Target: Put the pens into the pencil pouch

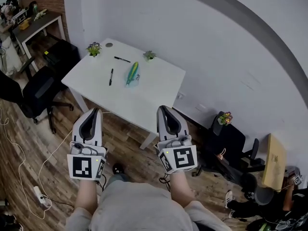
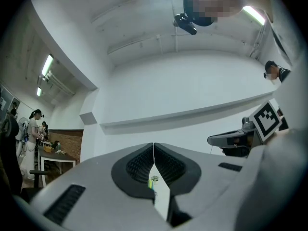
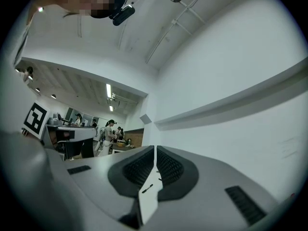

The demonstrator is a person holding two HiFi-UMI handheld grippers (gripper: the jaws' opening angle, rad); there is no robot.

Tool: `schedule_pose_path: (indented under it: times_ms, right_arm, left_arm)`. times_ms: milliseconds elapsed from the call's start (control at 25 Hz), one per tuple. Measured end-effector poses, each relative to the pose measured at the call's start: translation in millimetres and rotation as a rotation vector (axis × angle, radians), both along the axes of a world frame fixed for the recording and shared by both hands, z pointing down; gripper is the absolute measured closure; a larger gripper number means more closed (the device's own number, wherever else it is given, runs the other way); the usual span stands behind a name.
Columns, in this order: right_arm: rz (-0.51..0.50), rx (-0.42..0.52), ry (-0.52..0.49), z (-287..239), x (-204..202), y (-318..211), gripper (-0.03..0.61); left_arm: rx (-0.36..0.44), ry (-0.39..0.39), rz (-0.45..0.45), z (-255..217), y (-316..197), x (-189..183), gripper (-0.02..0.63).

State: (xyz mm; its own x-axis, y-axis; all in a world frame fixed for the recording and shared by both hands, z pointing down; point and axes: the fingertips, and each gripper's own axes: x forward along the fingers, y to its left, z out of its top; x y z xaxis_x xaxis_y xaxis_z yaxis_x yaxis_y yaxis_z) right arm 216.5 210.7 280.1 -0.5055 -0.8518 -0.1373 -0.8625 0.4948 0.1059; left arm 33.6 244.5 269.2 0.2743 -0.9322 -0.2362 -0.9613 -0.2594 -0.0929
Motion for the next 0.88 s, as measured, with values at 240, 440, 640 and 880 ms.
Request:
schedule_pose_path:
  times_ms: [240, 440, 640, 880]
  right_arm:
    - [0.043, 0.003, -0.01, -2.2, -29.8, -50.1, 0.543]
    - [0.077, -0.004, -0.01, 2.2, -48.6, -74.0, 0.543]
    - [0.112, -0.039, 0.007, 16.1, -55.7, -87.2, 0.543]
    - [0.137, -0.067, 0.017, 26.3, -51.0, -112.5, 0.543]
  left_arm:
    - [0.013, -0.014, 0.044, -5.4, -56.6, -30.1, 0.589]
    - [0.014, -0.015, 0.08, -3.9, -88.4, -49.9, 0.589]
    - [-0.005, -0.001, 0.118, 7.1, -112.0, -57.6, 0.589]
    - [-0.034, 0.011, 0.135, 19.2, -142.3, -55.3, 0.589]
